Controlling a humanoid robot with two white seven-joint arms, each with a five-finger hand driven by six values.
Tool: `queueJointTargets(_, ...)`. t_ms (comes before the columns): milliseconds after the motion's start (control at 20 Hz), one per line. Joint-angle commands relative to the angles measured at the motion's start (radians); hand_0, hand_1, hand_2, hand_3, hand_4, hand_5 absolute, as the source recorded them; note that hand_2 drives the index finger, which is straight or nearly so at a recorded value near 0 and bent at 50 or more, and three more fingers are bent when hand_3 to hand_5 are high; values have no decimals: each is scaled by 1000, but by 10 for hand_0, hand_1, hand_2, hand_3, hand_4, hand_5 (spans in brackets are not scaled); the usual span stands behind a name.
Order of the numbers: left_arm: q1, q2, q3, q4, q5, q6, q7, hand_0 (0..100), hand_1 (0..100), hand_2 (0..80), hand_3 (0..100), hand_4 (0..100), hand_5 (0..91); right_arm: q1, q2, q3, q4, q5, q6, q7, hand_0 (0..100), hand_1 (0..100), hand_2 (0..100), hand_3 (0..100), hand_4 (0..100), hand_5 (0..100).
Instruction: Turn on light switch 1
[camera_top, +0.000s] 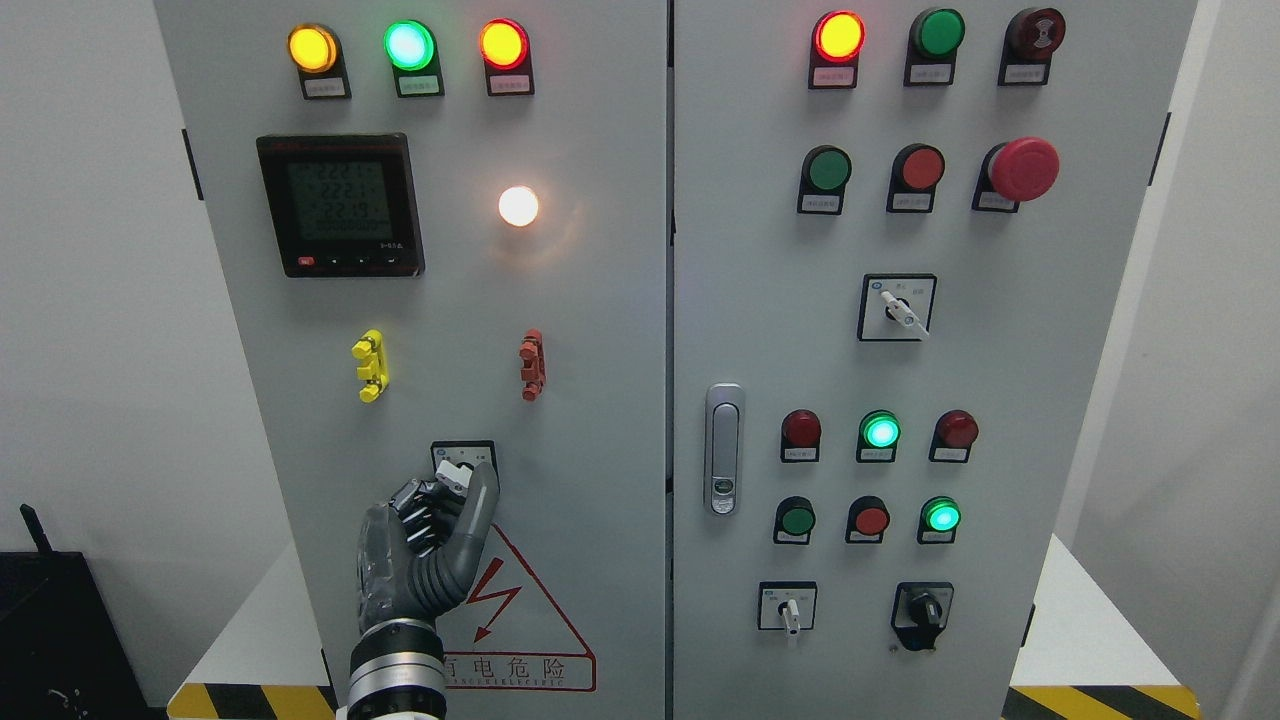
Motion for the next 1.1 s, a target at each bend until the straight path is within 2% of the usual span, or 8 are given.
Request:
queueJointTargets(0,15,0,-1,-15,1,-2,1,170,479,620,946,968,879,0,0,0,0,0,0,0,307,0,0,0,0,0)
queueJointTargets(501,60,0,-3,-48,2,-20,1,165,479,623,949,968,879,0,0,0,0,0,0,0,308,0,0,0,0,0)
queueJointTargets(952,213,9,-21,-110,-5,-155,3,163,478,623,952,969,881,0,0,0,0,0,0,0,307,0,0,0,0,0)
queueJointTargets(1053,254,15,-16,-110,-5,-225,1,162,477,622,951,969,880,0,0,0,0,0,0,0,307,0,0,0,0,0)
